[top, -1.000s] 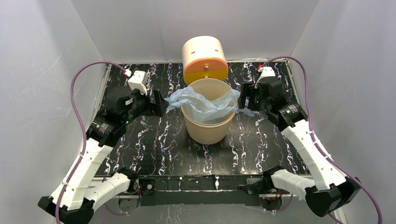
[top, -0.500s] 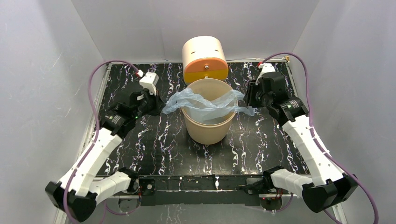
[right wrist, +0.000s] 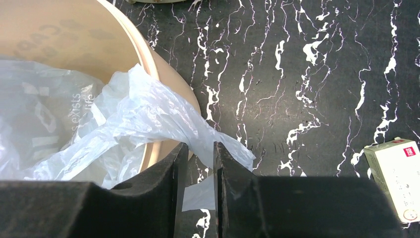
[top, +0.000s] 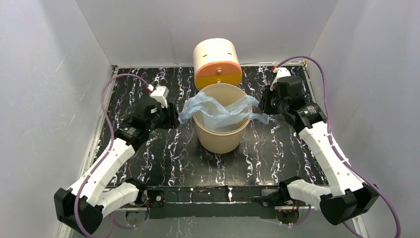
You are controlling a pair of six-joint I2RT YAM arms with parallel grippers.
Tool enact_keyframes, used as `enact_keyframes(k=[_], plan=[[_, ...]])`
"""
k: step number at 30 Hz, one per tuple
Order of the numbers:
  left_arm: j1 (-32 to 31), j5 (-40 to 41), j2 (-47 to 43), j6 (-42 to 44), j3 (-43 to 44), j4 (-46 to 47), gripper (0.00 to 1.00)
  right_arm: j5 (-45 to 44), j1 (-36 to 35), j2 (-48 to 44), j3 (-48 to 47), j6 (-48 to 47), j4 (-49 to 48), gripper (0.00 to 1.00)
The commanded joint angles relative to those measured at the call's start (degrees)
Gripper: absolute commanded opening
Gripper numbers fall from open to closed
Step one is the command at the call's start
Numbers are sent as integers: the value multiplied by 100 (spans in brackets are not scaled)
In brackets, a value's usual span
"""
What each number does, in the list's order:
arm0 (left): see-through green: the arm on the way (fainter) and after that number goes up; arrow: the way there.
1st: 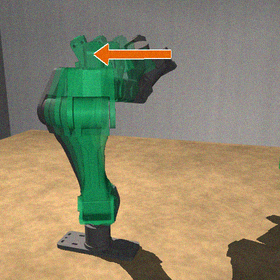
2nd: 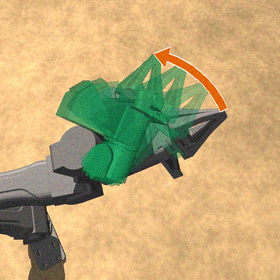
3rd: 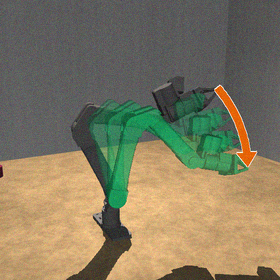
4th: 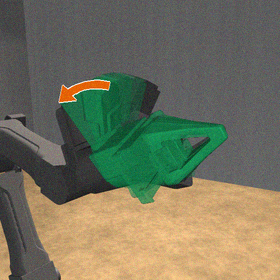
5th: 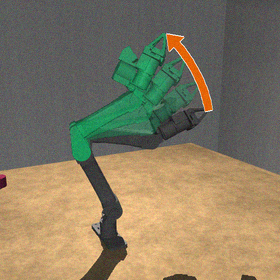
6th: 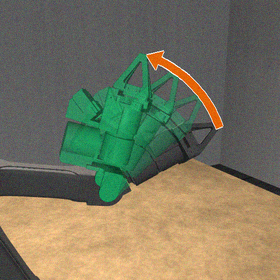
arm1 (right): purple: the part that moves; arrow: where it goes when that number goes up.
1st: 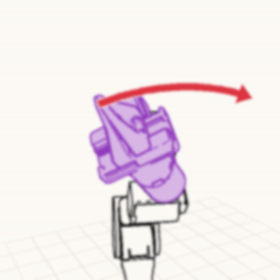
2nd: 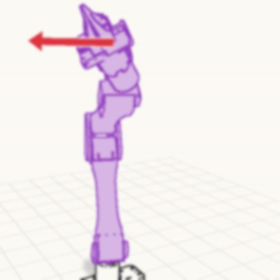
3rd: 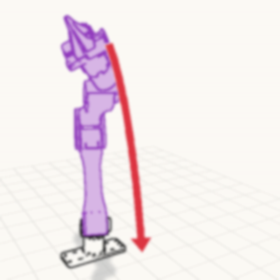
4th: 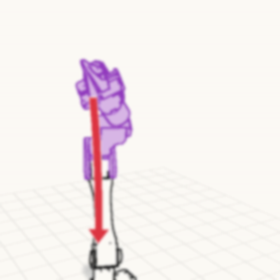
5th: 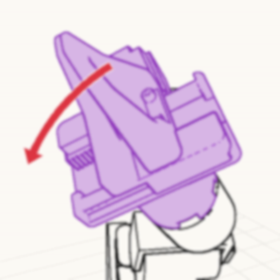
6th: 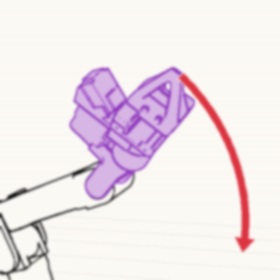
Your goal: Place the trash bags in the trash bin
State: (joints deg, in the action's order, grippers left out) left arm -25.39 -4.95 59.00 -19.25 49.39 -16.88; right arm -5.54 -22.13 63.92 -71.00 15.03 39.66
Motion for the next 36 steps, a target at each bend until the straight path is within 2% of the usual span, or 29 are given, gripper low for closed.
enact_keyframes(k=[1,3,6,8,10,19,21,24,29,34,36], plan=[[103,701,-365,209,857,-372,58,27,30,-243,-150,3,-65,35],[120,1115,-417,348,1161,-719,67,-10,32,-297,-167,12,-76,39],[151,1557,-486,534,1476,-1177,76,48,33,-354,-177,46,-94,41],[182,1532,-544,561,1618,-1236,85,106,31,-377,-161,80,-120,42],[204,1174,-516,547,1770,-1127,89,149,26,-404,-147,95,-134,43],[303,503,161,881,3067,-1513,90,131,27,-463,-184,76,-56,48],[331,-3,214,975,3261,-1494,91,133,25,-476,-167,75,-58,49],[334,-1017,652,1332,3660,-2026,91,202,26,-439,-157,76,-90,50],[350,-2245,1104,1810,3294,-2033,89,317,31,-365,-183,60,-77,51],[374,-2712,1278,2075,2987,-1913,85,433,29,-282,-188,56,-128,53],[381,-2851,1280,2050,2890,-1713,79,429,29,-208,-287,9,-69,53]])
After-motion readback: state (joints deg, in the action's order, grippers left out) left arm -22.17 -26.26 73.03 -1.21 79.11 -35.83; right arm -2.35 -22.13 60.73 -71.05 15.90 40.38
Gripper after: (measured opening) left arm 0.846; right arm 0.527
